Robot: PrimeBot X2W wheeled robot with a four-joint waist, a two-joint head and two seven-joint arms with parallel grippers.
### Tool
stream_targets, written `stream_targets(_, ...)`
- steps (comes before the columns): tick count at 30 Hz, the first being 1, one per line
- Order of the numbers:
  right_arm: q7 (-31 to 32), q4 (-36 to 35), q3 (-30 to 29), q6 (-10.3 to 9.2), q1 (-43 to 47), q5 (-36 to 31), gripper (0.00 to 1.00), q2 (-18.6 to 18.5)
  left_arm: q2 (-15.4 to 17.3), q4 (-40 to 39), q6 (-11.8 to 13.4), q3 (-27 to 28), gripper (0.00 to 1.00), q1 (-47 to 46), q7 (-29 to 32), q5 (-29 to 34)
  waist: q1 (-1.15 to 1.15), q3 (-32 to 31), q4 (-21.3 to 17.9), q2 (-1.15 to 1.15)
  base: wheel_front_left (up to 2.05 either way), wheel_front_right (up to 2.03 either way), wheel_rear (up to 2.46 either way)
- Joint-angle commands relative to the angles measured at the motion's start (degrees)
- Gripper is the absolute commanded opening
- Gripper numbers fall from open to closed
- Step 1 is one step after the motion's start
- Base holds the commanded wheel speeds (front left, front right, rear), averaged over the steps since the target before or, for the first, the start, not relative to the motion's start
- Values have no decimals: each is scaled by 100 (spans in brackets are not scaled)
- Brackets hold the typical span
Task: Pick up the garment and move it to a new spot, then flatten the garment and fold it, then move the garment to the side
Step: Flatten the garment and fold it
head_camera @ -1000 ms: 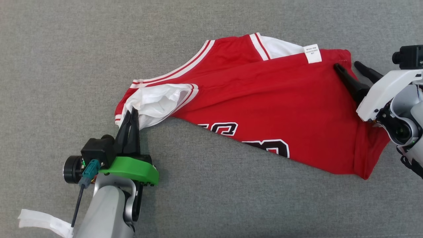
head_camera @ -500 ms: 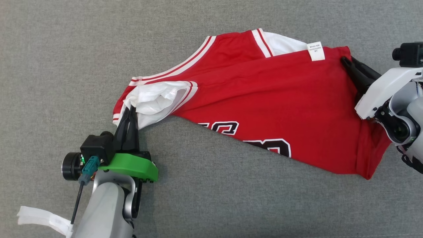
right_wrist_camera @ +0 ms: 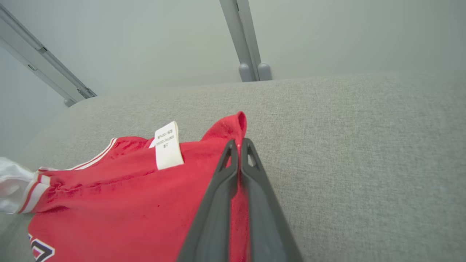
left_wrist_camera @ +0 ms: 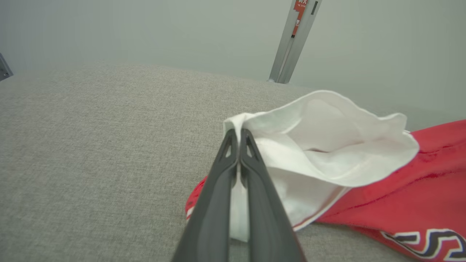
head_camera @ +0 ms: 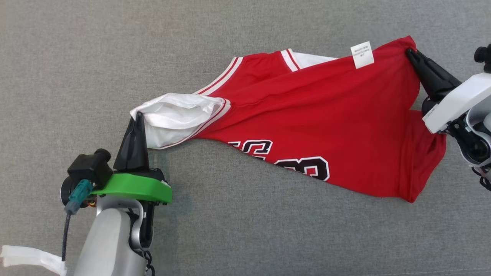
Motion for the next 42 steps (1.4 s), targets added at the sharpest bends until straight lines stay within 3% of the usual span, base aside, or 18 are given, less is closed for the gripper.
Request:
stream_targets(1,-68,-145,-61,0,-20,110,0,-135,20,-68,-99,55,0,-79,4,-182,0,-341,-93,0,0,0,0)
stream_targets(5,-122,-632,-217,0,-6,344,0,-504,151,-541,-292,202,0,-439,330,-683,0,-712,-157,0,0,0,0)
stream_targets(12,-27,-1336,-409,0,109,918,0,-1172,436,-1701,-377,402,0,-1044,1649,-1648,0,-1378,-315,0,0,0,0)
stream_targets(17,-37,-1653,-553,0,331,1235,0,-1628,612,-2473,-157,595,0,-981,2452,-2086,0,-1721,-463,0,0,0,0)
stream_targets(23,-107,-2047,-752,0,673,1542,0,-1927,552,-3091,89,723,0,-839,2998,-2592,0,-1941,-561,0,0,0,0)
stream_targets(27,-107,-2085,-858,0,528,1436,0,-1947,593,-3189,155,575,0,-1293,3352,-2682,0,-1779,-562,0,0,0,0)
stream_targets(30,14,-1797,-896,1,122,1175,0,-1745,578,-2907,213,426,0,-1913,3643,-2741,0,-1445,-562,0,0,0,0)
stream_targets(34,263,-1096,-995,0,-768,791,0,-1130,722,-2181,157,232,0,-3185,3776,-2428,0,-726,-593,0,0,0,0)
stream_targets(37,349,-223,-1085,0,-1709,300,0,-412,722,-1217,82,167,0,-4244,3514,-2146,0,-83,-661,0,0,0,0)
stream_targets(42,174,1127,-1285,0,-2967,-330,0,482,568,195,-9,274,0,-5705,2723,-1934,0,656,-737,0,0,0,0)
